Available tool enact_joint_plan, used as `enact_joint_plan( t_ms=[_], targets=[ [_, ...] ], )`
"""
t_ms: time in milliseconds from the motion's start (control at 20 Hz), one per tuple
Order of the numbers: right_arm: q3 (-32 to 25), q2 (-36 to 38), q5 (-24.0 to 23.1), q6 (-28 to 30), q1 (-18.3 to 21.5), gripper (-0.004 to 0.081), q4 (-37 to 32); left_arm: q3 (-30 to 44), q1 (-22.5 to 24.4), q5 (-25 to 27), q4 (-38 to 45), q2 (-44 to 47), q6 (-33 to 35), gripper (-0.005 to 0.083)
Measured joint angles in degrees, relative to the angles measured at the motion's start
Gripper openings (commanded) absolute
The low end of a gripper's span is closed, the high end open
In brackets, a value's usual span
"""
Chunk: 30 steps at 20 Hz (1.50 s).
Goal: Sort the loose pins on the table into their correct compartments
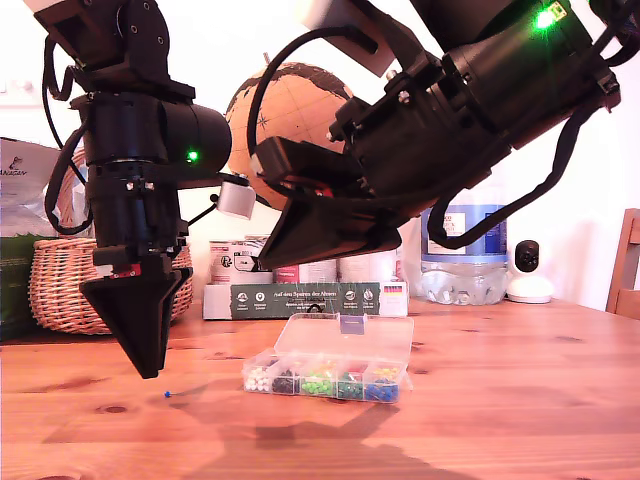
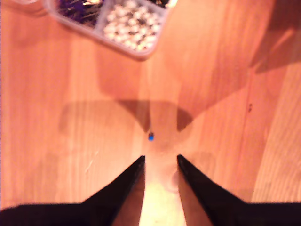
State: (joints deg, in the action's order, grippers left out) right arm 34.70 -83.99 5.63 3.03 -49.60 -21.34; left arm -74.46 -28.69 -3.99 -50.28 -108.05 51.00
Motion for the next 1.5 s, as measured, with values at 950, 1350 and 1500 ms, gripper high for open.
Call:
enact_joint_plan(
  t_ms=[950, 1350, 1500],
  targets=[
    [0.0, 0.0, 0.0, 0.0, 0.0, -0.0012, -0.3, 0.0, 0.6, -2.4, 2.3, -1.2, 0.2, 0.0186],
    [0.0, 0.0, 0.0, 0.0, 0.0, -0.0012, -0.9, 0.0, 0.6, -2.7, 2.3, -2.8, 0.2, 0.0186],
    [0.0, 0.0, 0.0, 0.0, 0.0, -0.0012, -0.9, 0.0, 0.6, -2.8, 2.5, -3.0, 0.2, 0.0186]
  ],
)
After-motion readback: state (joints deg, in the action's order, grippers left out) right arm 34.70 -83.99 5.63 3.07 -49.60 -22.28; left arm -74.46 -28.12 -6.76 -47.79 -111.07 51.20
